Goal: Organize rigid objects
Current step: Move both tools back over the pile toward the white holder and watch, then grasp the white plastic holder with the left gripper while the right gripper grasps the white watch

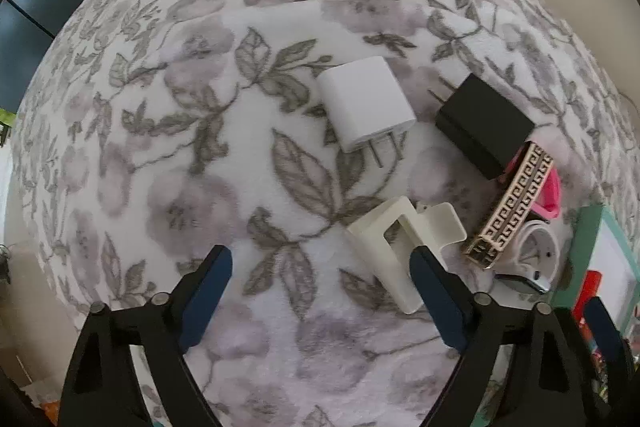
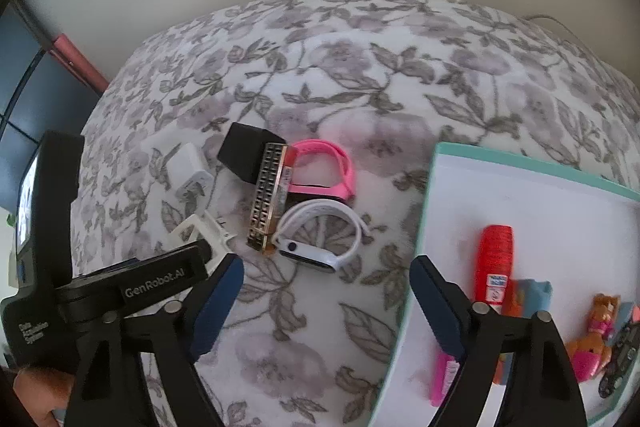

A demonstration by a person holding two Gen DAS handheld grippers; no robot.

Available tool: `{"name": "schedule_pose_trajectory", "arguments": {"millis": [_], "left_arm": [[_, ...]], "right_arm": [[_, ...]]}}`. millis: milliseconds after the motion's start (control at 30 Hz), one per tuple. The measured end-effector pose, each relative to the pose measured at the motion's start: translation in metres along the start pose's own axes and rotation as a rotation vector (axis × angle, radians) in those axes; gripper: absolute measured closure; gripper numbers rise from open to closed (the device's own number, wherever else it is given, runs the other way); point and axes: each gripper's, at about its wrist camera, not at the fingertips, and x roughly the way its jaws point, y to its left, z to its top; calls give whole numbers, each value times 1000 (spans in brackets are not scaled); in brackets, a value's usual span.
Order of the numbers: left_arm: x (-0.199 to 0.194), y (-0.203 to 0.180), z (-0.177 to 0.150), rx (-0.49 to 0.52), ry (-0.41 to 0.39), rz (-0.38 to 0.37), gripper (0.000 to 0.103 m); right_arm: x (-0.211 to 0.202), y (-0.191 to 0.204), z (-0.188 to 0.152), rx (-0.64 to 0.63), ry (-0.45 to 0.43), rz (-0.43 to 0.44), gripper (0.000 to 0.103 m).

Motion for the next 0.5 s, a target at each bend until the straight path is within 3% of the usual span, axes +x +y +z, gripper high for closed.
{"name": "schedule_pose_trajectory", "arguments": {"millis": [67,200,500], "left_arm": [[-1,-2,-1,4,-6,-6,22],[2,-4,-2,6,13,-7,45],[12,-3,-2,2,25,-18,57]], "right_arm": [[4,3,1,-12,2,4,23],[13,5,1,-25,18,-5,28],[30,11,1,-66,30,-39,33]]}}
